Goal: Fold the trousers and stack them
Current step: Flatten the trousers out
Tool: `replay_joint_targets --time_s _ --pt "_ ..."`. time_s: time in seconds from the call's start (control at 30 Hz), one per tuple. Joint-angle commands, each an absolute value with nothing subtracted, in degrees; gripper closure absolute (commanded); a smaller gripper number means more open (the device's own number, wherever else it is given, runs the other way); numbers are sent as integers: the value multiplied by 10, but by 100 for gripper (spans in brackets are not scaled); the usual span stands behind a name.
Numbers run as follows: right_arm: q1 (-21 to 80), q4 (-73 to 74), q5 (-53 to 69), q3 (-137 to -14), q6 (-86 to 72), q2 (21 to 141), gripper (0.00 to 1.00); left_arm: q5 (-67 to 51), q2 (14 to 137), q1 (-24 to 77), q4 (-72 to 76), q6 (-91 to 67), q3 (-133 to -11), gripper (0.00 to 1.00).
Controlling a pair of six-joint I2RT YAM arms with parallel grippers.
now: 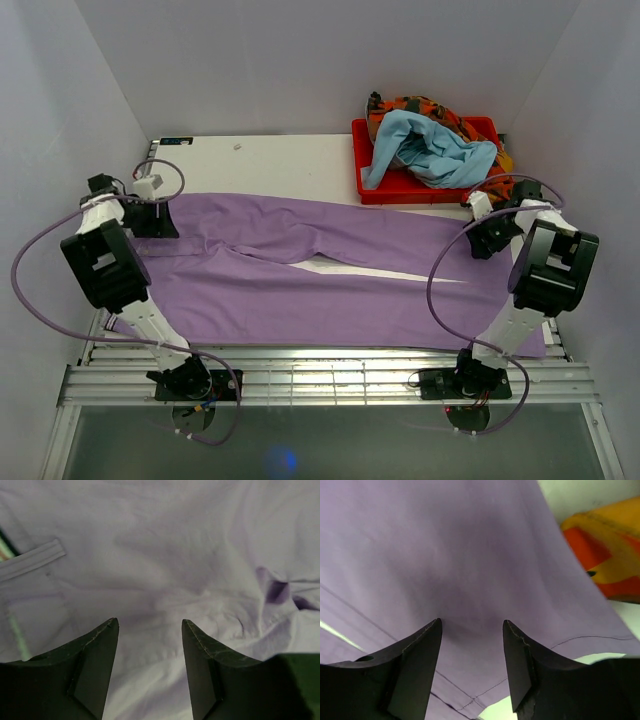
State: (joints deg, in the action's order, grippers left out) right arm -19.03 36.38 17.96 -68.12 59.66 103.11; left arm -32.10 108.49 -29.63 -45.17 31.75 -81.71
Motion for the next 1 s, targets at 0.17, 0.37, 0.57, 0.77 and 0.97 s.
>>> replay_joint_targets --time_s 0.17,0.37,0.57,0.77,0.97 --pt "-213 301 81 -603 644 1044 43 -209 1145 -304 -413 306 -783 39" --pt "-244 310 49 -555 721 1003 44 -188 1130 -362 -440 384 -778 43" --pt "-249 445 138 -618 760 952 41 -270 1081 -364 -506 484 -804 35" --pt "-249 474 219 -769 743 961 27 -367 1064 -356 -497 506 -874 25" --pt "-248 464 269 -863 736 1034 28 -418 1121 -349 -468 461 -960 22"
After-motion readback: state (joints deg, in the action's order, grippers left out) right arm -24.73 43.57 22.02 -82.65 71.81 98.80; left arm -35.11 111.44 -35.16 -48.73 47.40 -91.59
